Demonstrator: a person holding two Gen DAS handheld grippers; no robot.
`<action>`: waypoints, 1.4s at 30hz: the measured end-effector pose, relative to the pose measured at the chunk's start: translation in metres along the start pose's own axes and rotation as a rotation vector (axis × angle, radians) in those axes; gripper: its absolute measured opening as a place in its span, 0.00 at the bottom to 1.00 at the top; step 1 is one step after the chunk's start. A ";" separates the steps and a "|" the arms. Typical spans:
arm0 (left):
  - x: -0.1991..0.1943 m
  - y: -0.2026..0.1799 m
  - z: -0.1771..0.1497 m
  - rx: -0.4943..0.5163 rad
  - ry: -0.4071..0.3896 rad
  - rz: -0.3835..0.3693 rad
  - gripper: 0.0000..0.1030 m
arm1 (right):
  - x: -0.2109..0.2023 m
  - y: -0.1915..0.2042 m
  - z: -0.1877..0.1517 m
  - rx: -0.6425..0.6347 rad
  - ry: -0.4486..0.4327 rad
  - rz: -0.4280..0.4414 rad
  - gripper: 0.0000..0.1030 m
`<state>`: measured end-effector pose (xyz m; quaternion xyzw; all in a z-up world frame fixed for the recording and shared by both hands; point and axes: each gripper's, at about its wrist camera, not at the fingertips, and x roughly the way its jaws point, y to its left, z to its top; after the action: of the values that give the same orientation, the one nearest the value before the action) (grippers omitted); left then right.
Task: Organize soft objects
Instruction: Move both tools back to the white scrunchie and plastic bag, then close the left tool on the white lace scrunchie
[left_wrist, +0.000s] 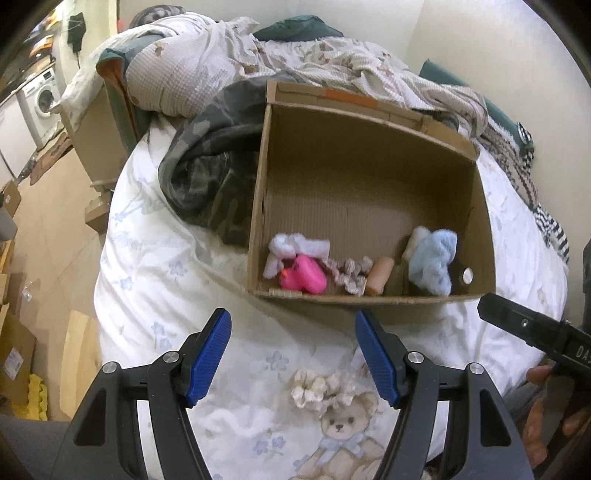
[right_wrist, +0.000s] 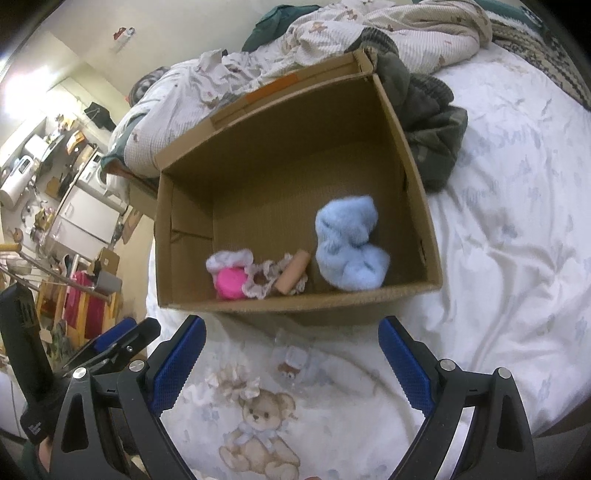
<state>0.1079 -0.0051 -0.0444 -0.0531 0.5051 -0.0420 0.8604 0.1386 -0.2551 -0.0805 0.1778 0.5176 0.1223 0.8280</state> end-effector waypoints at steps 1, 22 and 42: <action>0.001 -0.001 -0.002 0.005 0.005 0.003 0.65 | 0.002 0.000 -0.002 0.001 0.007 -0.001 0.97; 0.050 -0.008 -0.028 0.022 0.223 -0.025 0.65 | 0.024 -0.022 -0.010 0.096 0.102 -0.040 0.97; 0.066 -0.016 -0.038 0.048 0.317 -0.049 0.12 | 0.072 -0.019 -0.018 0.117 0.272 0.026 0.97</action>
<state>0.1065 -0.0316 -0.1179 -0.0375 0.6318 -0.0827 0.7698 0.1542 -0.2413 -0.1540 0.2142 0.6288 0.1256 0.7369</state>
